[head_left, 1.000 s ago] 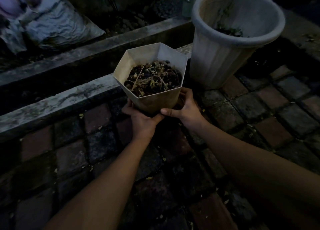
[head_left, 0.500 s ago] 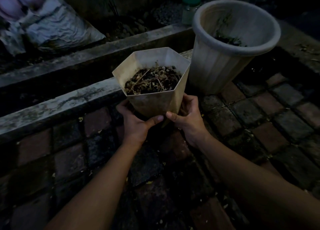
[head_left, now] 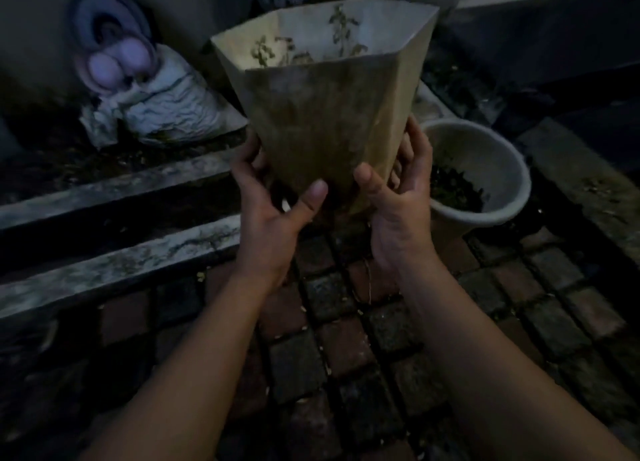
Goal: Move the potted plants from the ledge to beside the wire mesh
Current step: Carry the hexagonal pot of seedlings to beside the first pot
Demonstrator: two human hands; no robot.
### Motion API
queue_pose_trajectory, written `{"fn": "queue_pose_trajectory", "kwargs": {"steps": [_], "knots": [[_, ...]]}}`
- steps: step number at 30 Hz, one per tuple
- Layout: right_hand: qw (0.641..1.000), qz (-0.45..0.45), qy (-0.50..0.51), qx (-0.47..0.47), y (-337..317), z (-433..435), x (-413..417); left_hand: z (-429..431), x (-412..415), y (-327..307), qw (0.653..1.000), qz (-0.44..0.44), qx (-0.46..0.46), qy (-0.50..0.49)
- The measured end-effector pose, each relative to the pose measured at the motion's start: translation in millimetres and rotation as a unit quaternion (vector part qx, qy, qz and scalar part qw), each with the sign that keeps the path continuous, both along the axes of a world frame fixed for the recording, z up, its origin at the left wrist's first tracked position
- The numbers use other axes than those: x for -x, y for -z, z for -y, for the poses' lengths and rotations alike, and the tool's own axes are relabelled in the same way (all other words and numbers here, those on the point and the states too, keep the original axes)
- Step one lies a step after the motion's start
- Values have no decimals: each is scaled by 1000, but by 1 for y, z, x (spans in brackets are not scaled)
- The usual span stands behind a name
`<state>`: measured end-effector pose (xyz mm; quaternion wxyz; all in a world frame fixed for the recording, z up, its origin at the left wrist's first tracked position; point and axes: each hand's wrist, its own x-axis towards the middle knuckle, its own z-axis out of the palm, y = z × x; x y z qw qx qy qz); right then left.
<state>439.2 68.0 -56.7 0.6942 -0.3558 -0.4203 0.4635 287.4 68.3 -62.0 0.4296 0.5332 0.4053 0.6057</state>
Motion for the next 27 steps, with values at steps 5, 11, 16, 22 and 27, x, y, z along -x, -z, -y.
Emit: {"fn": "queue_pose_trajectory", "kwargs": {"steps": [5, 11, 16, 22, 27], "knots": [[999, -4, 46, -7, -149, 20, -22, 21, -18, -150, 998, 28, -15, 48], [996, -27, 82, 14, -365, 88, -72, 64, -78, -363, 991, 101, 21, 80], [990, -22, 140, 3, -570, 160, -115, 113, -119, -567, 978, 84, 43, 187], [971, 57, 227, -38, -717, 238, -136, 152, -154, -715, 956, 96, 29, 276], [917, 90, 383, -65, -761, 300, -125, 187, -168, -754, 911, 126, 6, 393]]}}
